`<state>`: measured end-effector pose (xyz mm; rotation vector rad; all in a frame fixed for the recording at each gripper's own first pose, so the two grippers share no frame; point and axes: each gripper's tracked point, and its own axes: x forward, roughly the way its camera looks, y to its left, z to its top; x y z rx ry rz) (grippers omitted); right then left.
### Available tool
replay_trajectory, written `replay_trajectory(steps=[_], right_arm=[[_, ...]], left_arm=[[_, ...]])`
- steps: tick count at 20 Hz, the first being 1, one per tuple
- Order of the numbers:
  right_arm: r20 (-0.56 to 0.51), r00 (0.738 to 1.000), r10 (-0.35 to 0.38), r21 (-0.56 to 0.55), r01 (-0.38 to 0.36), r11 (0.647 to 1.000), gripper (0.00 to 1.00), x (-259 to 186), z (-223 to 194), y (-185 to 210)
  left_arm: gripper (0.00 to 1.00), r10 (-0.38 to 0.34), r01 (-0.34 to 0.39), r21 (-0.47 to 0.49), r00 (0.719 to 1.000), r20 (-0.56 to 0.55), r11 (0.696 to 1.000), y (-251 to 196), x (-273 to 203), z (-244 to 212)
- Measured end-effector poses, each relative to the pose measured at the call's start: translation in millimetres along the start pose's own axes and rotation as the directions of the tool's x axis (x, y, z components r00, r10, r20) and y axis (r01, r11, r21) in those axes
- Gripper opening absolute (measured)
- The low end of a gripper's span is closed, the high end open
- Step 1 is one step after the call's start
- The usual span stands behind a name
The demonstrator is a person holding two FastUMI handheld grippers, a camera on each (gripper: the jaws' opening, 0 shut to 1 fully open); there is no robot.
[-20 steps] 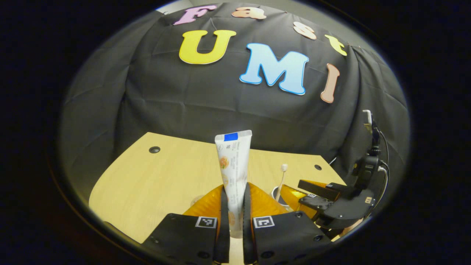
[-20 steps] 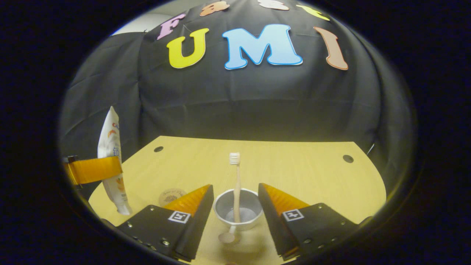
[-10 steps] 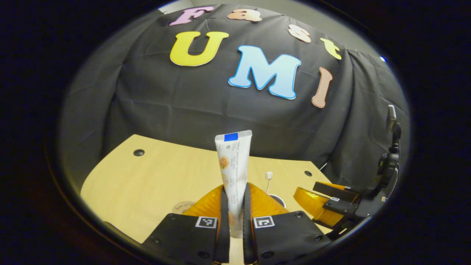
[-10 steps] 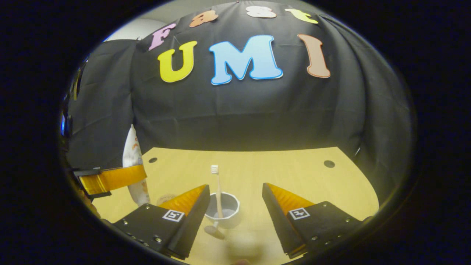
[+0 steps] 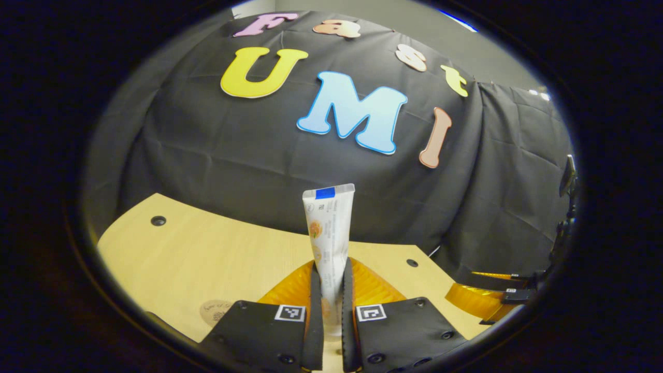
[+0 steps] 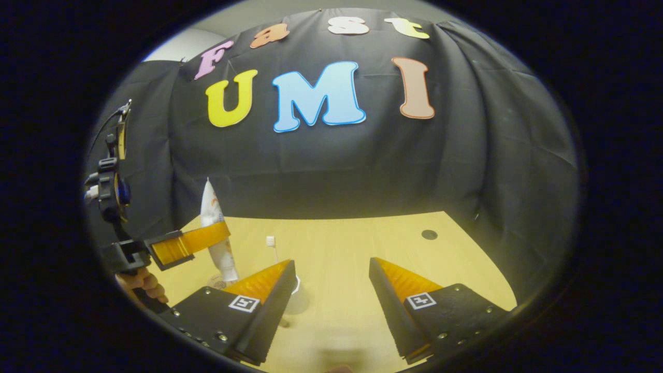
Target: Put the toothbrush and toothpaste on the desktop into the cup, then pick up the cup and place it on the coaster on the desktop.
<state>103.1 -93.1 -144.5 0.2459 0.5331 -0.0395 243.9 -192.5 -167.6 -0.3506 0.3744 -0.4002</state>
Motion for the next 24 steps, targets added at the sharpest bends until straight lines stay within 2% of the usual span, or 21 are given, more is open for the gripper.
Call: replay_trajectory(steps=[6,13,17,20,22,24], right_arm=[[-0.016,1.0,-0.022,0.014,0.022,1.0,0.88,-24.4,-8.1,-11.2],[-0.069,0.997,-0.044,-0.001,0.044,0.999,0.87,-39.8,-27.6,-21.3],[-0.069,0.997,-0.033,-0.002,0.033,0.999,0.87,-41.3,-25.7,-16.7],[-0.066,0.998,-0.024,-0.008,0.024,1.0,0.87,-41.5,-23.0,-11.5],[-0.069,0.997,-0.018,-0.011,0.017,1.0,0.87,-40.5,-23.7,-8.0],[-0.07,0.997,-0.011,-0.008,0.011,1.0,0.88,-38.8,-23.1,-3.1]], left_arm=[[0.22,-0.056,0.056,-0.003,0.997,0.047,0.998,-24.7,26.0,-11.9],[0.2,-0.049,0.047,0.076,0.998,0.024,0.996,-30.6,45.6,-50.0],[0.25,-0.012,0.011,0.129,1.0,0.01,0.992,-22.4,52.0,-55.8],[0.3,-0.026,0.024,0.136,1.0,0.012,0.99,-24.9,50.0,-54.4],[0.54,-0.032,0.031,0.148,0.999,0.006,0.988,-25.6,46.9,-53.7],[0.82,-0.026,0.024,0.159,1.0,0.01,0.987,-22.4,43.2,-50.0]])
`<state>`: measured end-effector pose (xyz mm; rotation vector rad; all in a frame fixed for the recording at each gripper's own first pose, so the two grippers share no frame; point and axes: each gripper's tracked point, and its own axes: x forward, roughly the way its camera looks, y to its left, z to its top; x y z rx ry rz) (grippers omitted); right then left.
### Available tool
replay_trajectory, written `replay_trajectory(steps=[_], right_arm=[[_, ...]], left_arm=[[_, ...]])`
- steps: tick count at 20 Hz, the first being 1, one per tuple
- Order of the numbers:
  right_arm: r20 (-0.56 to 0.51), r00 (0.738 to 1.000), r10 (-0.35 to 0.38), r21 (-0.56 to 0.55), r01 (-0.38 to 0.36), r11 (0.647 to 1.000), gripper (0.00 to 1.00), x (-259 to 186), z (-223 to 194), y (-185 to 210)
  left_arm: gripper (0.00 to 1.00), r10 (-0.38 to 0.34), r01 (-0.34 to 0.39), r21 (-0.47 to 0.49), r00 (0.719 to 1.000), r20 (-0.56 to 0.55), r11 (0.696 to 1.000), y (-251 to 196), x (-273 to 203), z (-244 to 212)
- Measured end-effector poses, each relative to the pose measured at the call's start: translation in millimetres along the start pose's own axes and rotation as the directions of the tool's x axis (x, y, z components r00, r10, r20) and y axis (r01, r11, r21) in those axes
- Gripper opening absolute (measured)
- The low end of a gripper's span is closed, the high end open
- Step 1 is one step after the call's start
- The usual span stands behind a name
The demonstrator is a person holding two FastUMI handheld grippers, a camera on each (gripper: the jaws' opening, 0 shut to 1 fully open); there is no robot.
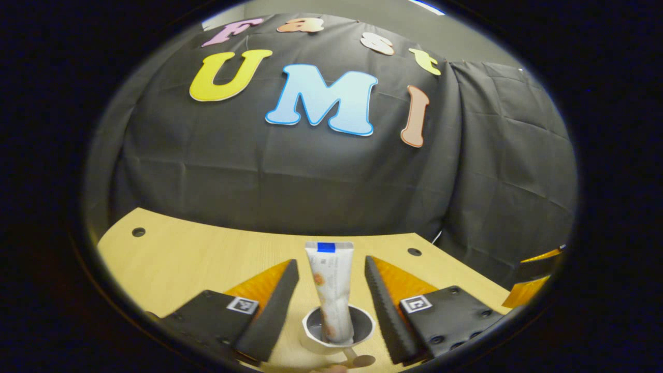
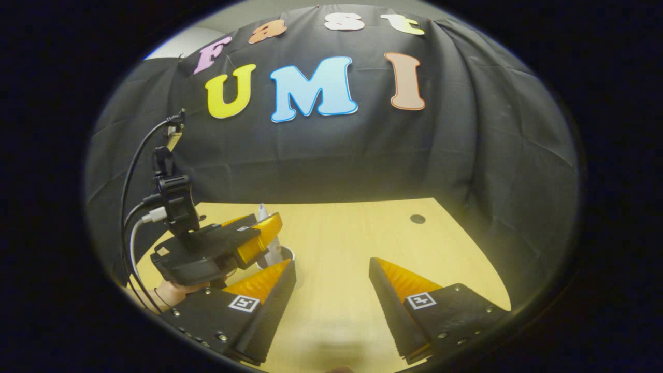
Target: Put the toothbrush and toothpaste on the desktop into the cup, then pick up the cup and place it on the coaster on the desktop.
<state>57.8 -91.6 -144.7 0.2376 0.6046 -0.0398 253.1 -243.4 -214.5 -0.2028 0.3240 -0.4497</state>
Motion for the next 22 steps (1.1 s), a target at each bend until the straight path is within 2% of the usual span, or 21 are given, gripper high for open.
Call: replay_trajectory(steps=[1,3,4,5,6,16,18,22], right_arm=[[-0.001,1.0,0.003,0.002,-0.003,1.0,0.88,0.0,-0.1,2.2],[-0.003,1.0,0.008,0.0,-0.008,1.0,0.88,1.2,0.9,7.3],[-0.003,1.0,0.011,-0.004,-0.011,1.0,0.88,3.0,1.6,10.3],[-0.006,1.0,0.012,-0.008,-0.012,1.0,0.87,3.5,0.4,12.4],[-0.009,1.0,0.016,-0.01,-0.016,1.0,0.87,4.6,0.8,15.3],[-0.068,0.995,0.08,-0.033,-0.082,0.996,0.88,33.2,-13.0,61.8],[-0.092,0.992,0.086,-0.047,-0.091,0.995,0.88,41.9,-19.5,70.9],[-0.155,0.984,0.083,-0.077,-0.096,0.992,0.88,58.9,-32.5,84.9]], left_arm=[[0.97,0.002,-0.002,-0.003,1.0,0.005,1.0,1.5,-2.8,2.7],[1.0,0.003,-0.002,-0.013,0.999,0.038,1.0,4.9,-7.6,12.2],[0.97,0.002,-0.001,-0.015,0.998,0.059,1.0,4.7,-8.9,19.5],[0.99,0.005,-0.004,-0.012,0.998,0.068,1.0,6.3,-14.7,24.8],[0.94,0.008,-0.008,-0.006,0.997,0.076,1.0,9.4,-19.8,29.0],[0.96,0.052,-0.057,0.035,0.991,0.124,0.998,39.5,-71.0,72.3],[0.99,0.063,-0.069,0.039,0.989,0.134,0.997,44.2,-83.2,81.4],[0.96,0.102,-0.109,0.038,0.983,0.156,0.993,55.4,-107.1,95.9]])
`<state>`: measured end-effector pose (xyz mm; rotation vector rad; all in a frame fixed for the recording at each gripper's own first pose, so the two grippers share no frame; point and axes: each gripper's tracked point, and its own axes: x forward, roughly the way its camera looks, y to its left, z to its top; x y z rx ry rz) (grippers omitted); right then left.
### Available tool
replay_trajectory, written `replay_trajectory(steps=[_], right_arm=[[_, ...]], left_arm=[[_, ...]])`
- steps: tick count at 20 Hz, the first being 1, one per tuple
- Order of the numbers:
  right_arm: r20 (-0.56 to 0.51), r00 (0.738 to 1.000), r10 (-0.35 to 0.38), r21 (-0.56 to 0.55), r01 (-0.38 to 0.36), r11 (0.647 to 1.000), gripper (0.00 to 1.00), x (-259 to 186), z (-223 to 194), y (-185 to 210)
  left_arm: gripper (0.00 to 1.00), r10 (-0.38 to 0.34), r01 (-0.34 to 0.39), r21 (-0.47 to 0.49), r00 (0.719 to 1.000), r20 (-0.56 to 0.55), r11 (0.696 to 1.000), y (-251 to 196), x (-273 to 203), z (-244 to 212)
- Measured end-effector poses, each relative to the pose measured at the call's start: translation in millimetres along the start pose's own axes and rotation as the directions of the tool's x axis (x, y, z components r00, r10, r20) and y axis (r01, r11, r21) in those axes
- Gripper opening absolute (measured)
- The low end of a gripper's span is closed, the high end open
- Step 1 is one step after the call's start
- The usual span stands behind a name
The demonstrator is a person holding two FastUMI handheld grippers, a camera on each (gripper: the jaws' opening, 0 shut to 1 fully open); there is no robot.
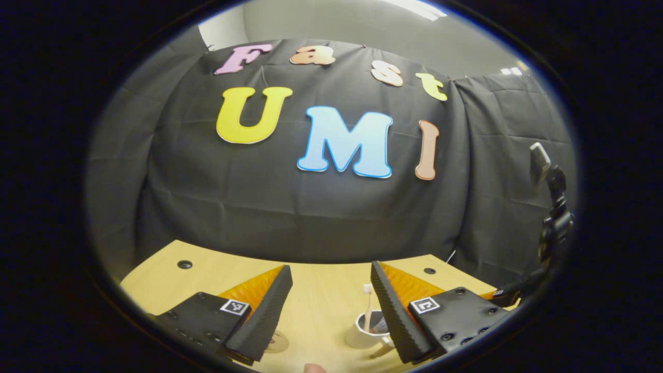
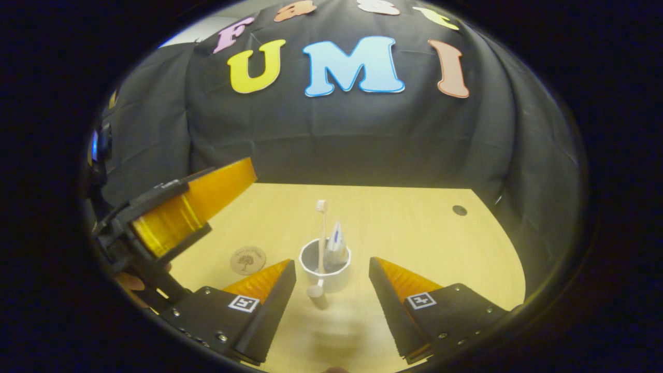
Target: Put the toothbrush and toothpaste on the desktop into the cup, then pick up the cup and place it on the coaster on the desktop.
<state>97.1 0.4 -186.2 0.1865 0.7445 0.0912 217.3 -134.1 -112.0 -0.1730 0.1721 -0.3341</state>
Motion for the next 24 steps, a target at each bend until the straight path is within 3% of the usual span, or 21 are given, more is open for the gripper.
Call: replay_trajectory(steps=[4,11,24], right_arm=[[-0.118,0.993,-0.021,0.002,0.021,1.0,0.87,17.6,-21.2,3.3],[-0.293,0.956,0.003,0.024,0.004,1.0,0.88,56.6,-58.6,11.0],[-0.583,0.812,-0.025,0.012,0.039,0.999,0.87,91.3,-98.6,14.4]], left_arm=[[0.96,0.036,-0.036,-0.01,0.999,0.013,0.999,13.6,-17.9,6.5],[0.96,0.084,-0.084,-0.034,0.996,0.012,0.996,33.1,-37.0,9.6],[0.97,0.133,-0.137,-0.086,0.99,-0.047,0.987,52.5,-54.3,-9.1]])
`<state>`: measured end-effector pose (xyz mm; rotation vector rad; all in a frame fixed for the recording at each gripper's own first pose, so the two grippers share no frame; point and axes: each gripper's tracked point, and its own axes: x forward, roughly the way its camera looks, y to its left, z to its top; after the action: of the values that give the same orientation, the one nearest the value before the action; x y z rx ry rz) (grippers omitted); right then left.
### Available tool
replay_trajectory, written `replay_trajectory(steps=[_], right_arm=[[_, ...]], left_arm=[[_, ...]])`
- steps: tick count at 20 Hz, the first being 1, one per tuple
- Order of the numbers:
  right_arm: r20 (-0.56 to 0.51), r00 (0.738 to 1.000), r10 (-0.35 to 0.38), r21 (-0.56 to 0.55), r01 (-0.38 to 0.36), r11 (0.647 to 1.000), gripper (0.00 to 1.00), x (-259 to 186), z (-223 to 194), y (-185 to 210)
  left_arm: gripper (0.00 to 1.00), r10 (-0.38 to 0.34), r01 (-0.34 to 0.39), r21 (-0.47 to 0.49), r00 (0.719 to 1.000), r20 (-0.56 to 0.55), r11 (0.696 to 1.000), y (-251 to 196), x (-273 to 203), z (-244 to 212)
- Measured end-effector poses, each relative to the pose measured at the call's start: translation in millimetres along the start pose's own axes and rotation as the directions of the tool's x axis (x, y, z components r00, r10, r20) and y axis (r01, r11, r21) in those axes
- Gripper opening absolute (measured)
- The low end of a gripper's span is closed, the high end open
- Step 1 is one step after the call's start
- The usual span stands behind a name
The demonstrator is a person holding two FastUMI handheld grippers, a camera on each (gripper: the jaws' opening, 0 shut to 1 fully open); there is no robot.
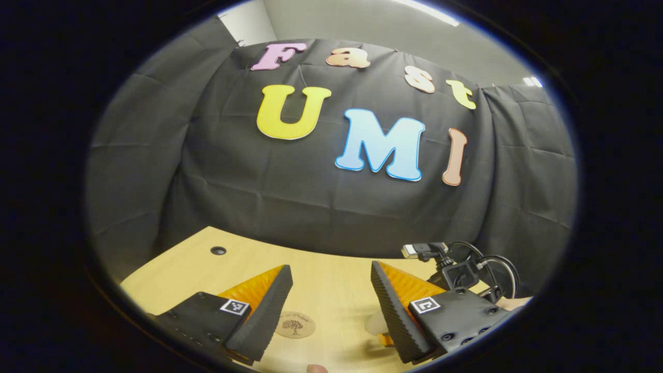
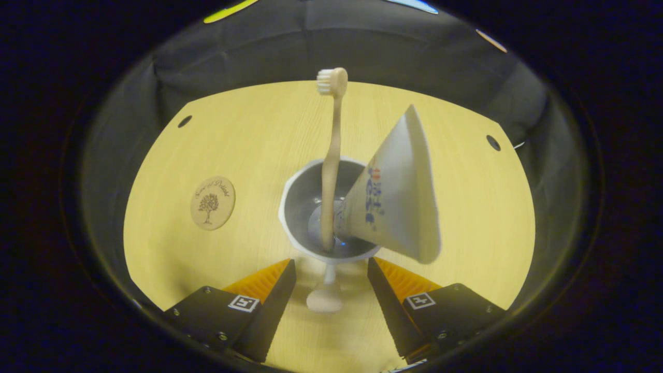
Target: Put the toothbrush and toothpaste on the desktop into the cup, then pick up the cup and place it on the coaster on the desktop.
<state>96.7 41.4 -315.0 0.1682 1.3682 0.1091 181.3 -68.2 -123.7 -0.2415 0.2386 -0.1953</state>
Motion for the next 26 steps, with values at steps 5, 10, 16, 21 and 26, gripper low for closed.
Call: replay_trajectory(steps=[5,10,16,21,26], right_arm=[[-0.046,0.999,0.013,0.036,-0.012,0.999,0.75,9.6,4.5,3.4],[-0.068,0.998,-0.016,0.045,0.02,0.999,0.46,18.4,3.8,-6.0],[-0.034,0.999,-0.037,0.021,0.038,0.999,0.27,14.1,6.1,-8.1],[0.0,1.0,-0.026,-0.011,0.026,1.0,0.26,3.4,9.5,7.2],[0.003,1.0,0.019,-0.049,-0.019,0.999,0.25,6.2,11.3,50.2]], left_arm=[[0.96,-0.004,0.004,-0.006,1.0,-0.028,1.0,-0.4,-1.5,-6.6],[0.96,-0.008,0.006,-0.026,0.998,-0.054,1.0,0.3,-1.6,-16.0],[0.96,0.008,-0.01,-0.03,0.997,-0.071,1.0,11.7,-6.8,-23.0],[0.96,0.024,-0.027,-0.031,0.996,-0.081,0.999,23.7,-22.6,-25.3],[0.96,0.049,-0.052,-0.032,0.996,-0.074,0.998,39.4,-40.7,-19.1]])
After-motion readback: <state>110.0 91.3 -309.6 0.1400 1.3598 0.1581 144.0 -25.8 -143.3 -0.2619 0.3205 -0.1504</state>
